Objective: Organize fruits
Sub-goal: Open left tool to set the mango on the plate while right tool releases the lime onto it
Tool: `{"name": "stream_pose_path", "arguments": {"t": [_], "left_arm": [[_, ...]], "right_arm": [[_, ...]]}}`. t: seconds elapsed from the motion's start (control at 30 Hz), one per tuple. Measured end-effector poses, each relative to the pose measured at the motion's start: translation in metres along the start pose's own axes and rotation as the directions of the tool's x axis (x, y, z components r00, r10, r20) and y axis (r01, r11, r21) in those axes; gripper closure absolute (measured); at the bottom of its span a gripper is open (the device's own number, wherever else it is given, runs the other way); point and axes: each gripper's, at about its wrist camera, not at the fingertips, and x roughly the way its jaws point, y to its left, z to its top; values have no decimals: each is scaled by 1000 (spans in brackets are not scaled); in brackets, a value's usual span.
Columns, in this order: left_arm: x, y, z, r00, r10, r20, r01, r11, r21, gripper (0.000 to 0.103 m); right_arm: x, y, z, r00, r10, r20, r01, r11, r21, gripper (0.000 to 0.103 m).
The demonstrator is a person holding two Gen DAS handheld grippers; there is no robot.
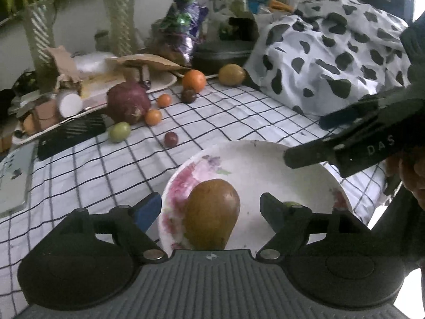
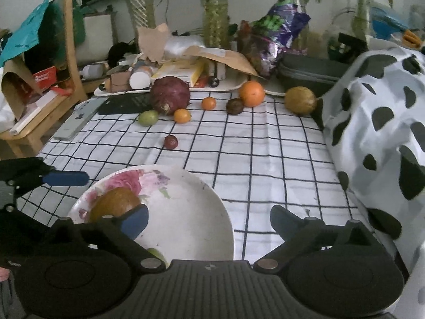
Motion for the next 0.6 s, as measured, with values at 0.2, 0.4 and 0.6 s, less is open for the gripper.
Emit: {"name": "stream_pose_path", "arguments": {"t": [0.2,0.4,0.6], "left_arm": [[-9,3,-7,998,59,-32,-60,998,-24,22],[-16,5,-10,995,69,-70,-72,996,-50,22],[-21,5,-9,991,92,-99,-99,993,-70,22]], "right_arm": [[-7,10,-13,999,-41,-23,41,999,-28,0],[-11,18,-23,997,-55,-54,53,998,-45,0],[-13,18,-28,996,-61,-70,59,998,-37,0]]}}
